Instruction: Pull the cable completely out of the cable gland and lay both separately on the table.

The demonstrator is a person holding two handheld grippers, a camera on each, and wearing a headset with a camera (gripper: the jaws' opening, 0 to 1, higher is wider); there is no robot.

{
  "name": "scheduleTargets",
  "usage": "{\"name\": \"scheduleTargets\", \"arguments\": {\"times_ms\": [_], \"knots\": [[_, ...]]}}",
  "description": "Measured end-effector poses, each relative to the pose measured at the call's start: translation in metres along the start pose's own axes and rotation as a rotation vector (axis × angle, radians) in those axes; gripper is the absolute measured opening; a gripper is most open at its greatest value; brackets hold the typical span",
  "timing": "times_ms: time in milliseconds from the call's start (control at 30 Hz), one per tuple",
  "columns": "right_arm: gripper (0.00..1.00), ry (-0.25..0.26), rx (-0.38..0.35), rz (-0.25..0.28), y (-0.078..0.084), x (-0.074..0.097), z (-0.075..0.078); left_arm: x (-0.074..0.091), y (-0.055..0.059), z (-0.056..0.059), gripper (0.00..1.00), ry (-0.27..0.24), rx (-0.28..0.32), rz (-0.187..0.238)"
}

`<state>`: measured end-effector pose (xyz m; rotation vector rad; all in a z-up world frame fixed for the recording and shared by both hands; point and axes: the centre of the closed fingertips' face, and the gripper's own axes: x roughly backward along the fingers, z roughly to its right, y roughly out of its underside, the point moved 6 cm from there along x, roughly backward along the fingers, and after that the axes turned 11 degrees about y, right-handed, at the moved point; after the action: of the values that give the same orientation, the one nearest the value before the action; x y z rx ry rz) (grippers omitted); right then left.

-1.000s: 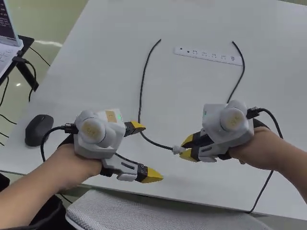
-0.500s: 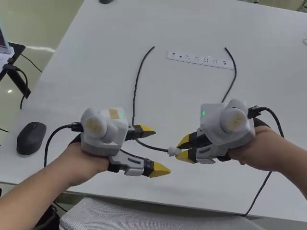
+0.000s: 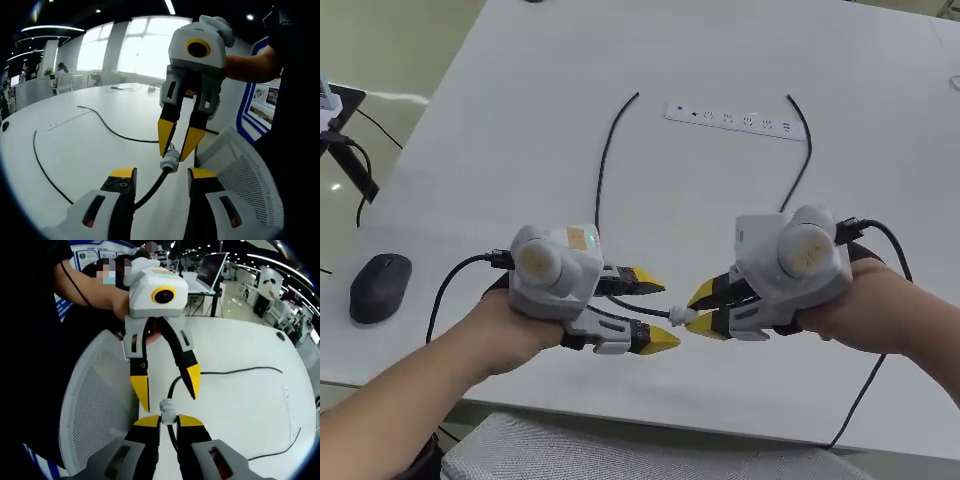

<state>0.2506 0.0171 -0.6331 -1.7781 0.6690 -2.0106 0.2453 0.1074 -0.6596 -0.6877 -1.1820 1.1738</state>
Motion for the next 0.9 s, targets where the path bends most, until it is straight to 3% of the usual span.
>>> {"name": "scheduleTargets", "arguments": {"times_ms": [333, 900], "knots": [[0.06, -0.006, 0.005, 0.010, -0.0015, 0.0006, -0.0007, -0.0031, -0.0041, 0.0030, 0.27, 0.030, -0.012, 0.011], [0.07, -0.015, 0.031, 0.007, 0.0020, 0.0015, -0.0011, -0.0079, -0.0027, 0.0055, 0.17, 0.058, -0.022, -0.007]]}}
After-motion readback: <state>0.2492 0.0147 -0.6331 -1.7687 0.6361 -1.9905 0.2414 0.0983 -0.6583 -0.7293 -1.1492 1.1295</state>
